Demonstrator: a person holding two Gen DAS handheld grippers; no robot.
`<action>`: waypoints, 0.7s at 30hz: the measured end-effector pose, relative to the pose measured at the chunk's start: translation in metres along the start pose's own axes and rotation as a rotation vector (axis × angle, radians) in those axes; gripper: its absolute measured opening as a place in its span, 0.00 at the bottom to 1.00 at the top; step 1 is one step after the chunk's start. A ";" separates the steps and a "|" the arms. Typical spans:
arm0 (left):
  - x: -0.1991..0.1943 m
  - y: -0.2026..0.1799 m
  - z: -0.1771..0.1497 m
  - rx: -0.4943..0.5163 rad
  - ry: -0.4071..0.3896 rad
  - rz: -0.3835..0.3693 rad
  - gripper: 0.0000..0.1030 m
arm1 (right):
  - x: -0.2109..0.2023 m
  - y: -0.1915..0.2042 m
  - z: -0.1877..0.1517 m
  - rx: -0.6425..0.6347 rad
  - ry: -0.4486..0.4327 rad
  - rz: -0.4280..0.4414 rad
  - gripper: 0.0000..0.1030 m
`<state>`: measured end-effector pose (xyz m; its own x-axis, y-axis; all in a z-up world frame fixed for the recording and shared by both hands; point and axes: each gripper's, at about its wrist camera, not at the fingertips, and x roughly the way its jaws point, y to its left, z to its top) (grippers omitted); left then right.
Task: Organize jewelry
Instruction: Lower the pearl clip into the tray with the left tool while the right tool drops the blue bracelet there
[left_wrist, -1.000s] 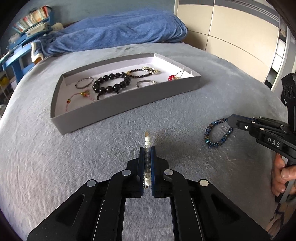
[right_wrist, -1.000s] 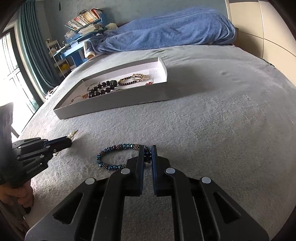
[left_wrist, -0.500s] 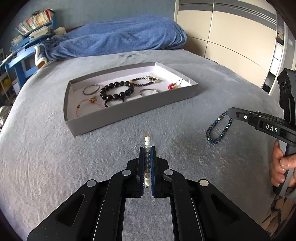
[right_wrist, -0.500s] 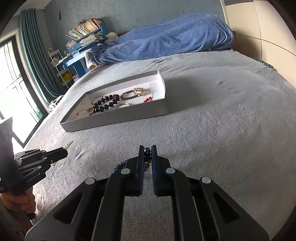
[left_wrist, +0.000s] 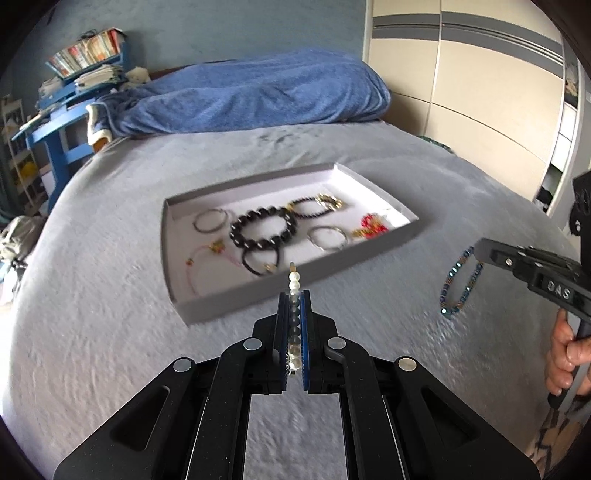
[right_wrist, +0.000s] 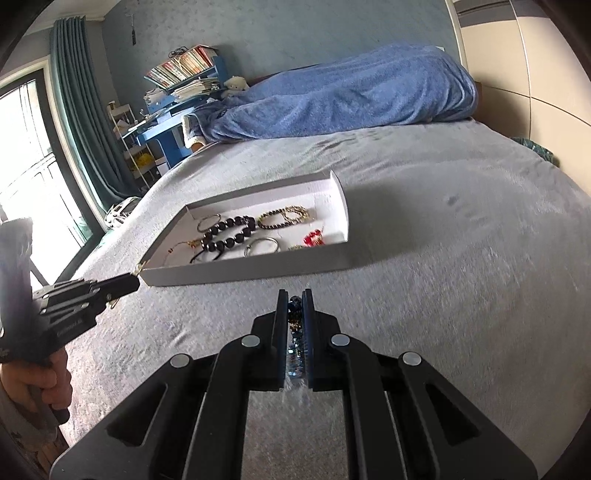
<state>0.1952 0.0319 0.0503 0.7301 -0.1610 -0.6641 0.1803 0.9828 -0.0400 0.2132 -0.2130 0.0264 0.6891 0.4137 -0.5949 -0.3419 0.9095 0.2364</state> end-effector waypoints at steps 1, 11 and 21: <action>0.001 0.002 0.003 -0.001 -0.002 0.006 0.06 | 0.000 0.002 0.003 -0.005 -0.004 0.003 0.07; 0.024 0.027 0.037 -0.033 0.002 0.048 0.06 | 0.007 0.024 0.044 -0.054 -0.049 0.038 0.07; 0.069 0.053 0.048 -0.077 0.064 0.081 0.06 | 0.046 0.063 0.091 -0.107 -0.048 0.088 0.07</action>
<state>0.2863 0.0682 0.0380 0.6963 -0.0771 -0.7136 0.0692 0.9968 -0.0401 0.2814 -0.1330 0.0845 0.6825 0.4955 -0.5373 -0.4666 0.8612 0.2015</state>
